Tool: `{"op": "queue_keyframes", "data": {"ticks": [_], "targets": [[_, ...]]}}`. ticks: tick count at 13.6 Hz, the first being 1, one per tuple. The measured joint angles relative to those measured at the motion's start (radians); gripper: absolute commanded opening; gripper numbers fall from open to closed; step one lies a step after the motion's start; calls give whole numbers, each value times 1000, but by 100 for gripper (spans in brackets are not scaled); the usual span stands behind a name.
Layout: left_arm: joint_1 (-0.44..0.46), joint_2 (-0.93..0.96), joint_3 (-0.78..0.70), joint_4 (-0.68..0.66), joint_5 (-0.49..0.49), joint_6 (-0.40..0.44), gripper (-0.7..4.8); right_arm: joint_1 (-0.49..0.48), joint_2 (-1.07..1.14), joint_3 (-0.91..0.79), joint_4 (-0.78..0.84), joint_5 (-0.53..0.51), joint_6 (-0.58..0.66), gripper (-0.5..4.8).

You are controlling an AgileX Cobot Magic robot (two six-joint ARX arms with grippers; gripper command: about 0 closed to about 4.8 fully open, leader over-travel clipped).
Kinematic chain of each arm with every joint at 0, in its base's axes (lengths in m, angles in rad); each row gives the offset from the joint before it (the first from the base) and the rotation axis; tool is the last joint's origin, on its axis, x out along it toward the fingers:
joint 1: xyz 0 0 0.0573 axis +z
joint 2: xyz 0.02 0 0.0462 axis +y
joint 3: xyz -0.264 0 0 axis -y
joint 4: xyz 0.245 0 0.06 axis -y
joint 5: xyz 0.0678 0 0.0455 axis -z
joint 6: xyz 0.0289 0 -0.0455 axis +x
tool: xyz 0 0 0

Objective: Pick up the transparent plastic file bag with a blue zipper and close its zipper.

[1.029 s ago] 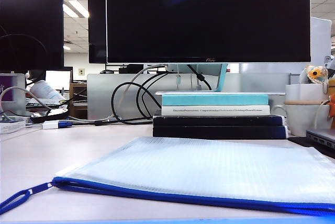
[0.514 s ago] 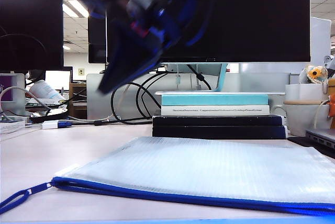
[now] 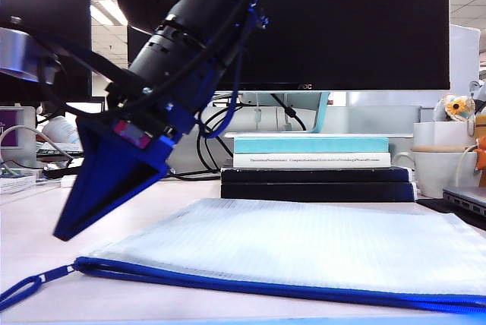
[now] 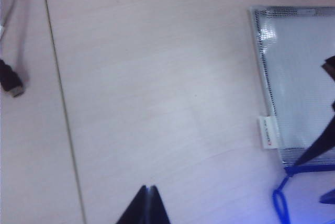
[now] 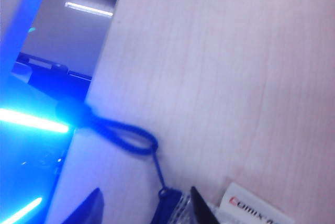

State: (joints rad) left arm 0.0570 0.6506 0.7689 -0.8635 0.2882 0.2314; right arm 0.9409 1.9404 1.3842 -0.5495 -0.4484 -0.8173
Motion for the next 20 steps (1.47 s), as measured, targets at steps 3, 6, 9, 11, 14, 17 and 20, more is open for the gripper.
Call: {"op": "queue_keyframes", "data": {"ticks": [3,6,9,11,14,17,20], "targets": [[-10,11,0,13,13,0,-6,2,21,0,43,0,0,206],[-35,12,0,17,26,0,-6,14,91,0,116,8,5,147],[-36,12,0,19,25,0,-6,14,114,6,134,29,13,-1],[-36,12,0,26,17,0,-6,15,109,3,173,57,62,-1],[-36,12,0,74,-31,0,-6,13,16,-3,179,82,94,-1],[-36,12,0,172,-35,31,63,8,-165,-2,151,82,155,-1],[-73,11,-2,203,311,233,318,7,-421,-1,-29,58,171,-1]]}}
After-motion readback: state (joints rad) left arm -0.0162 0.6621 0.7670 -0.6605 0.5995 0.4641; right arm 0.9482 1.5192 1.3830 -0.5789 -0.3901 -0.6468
